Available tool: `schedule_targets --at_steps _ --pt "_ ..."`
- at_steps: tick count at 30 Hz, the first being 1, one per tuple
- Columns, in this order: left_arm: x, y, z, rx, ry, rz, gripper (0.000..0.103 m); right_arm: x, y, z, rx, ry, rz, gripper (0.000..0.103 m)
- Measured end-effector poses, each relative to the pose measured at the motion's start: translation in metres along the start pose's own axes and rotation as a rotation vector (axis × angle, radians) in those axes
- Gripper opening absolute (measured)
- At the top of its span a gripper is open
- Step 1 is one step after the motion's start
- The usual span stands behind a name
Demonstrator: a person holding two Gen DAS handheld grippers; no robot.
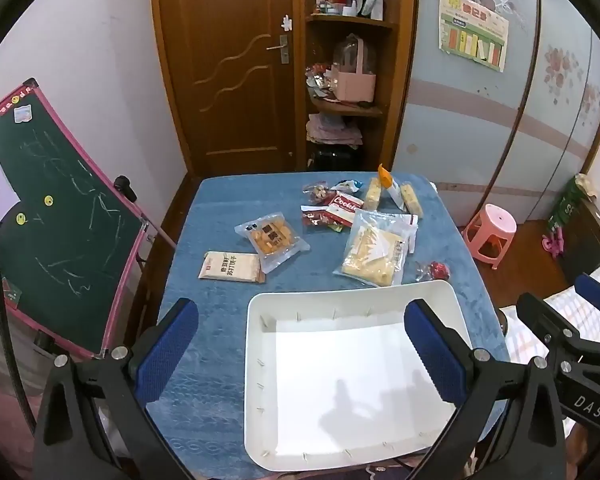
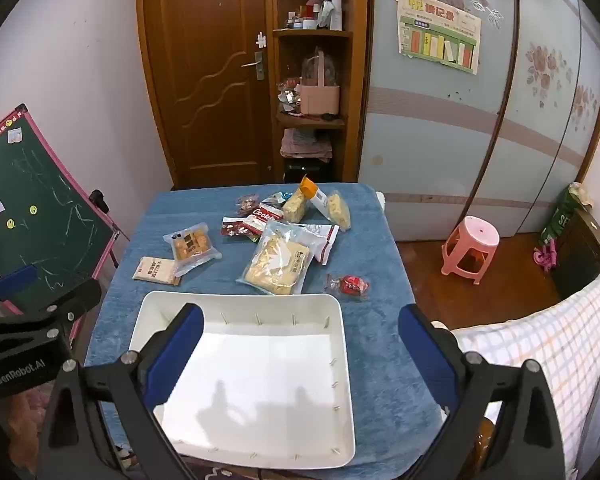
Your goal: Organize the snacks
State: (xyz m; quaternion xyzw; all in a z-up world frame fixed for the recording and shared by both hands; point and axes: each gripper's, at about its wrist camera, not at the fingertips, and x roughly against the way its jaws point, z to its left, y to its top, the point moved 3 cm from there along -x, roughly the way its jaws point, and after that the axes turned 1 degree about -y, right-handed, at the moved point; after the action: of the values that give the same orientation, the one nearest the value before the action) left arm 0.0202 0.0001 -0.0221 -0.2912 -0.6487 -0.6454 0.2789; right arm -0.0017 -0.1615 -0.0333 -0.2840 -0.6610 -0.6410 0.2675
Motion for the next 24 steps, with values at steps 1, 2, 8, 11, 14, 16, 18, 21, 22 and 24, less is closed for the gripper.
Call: schedule_targets --at_steps 1,2,8,11,14,16,18,21,22,24 --pt "0.0 0.0 0.0 0.002 -0.003 0.001 0.102 0.0 0.0 0.0 0.0 0.001 -0.008 0.099" --pt "0.0 0.0 0.0 -0.001 0.001 0.004 0.102 0.0 0.0 0.0 -0.001 0.002 -0.009 0.099" --pt "0.0 0.0 0.0 0.0 -0.006 0.007 0.102 -0.002 -0.001 -0.001 0.001 0.001 0.002 0.099" --pt "0.003 0.0 -0.003 -0.003 -0.011 0.0 0.102 -0.002 -0.003 0.0 0.002 0.004 0.006 0.099" --pt "-0.002 -0.003 -0.009 -0.01 -0.032 -0.004 0.102 -0.003 -0.004 0.0 0.003 0.005 0.01 0.099" --pt "-0.001 -0.004 -0.011 -0.017 -0.049 -0.002 0.102 -0.004 -0.003 0.0 0.0 0.005 0.013 0.099" --pt "0.0 -0.003 -0.013 -0.029 -0.064 -0.001 0.102 -0.004 -0.002 0.0 0.0 0.006 0.015 0.099" --pt "0.001 -0.002 -0.013 -0.031 -0.073 -0.007 0.102 -0.003 -0.001 -0.001 0.0 0.007 0.017 0.099" --pt "0.001 -0.003 -0.014 -0.032 -0.072 -0.009 0.102 -0.006 -0.005 -0.001 0.0 0.007 0.019 0.099" --pt "0.001 -0.003 -0.015 -0.032 -0.075 -0.009 0.102 -0.006 -0.006 0.0 0.002 0.007 0.024 0.099"
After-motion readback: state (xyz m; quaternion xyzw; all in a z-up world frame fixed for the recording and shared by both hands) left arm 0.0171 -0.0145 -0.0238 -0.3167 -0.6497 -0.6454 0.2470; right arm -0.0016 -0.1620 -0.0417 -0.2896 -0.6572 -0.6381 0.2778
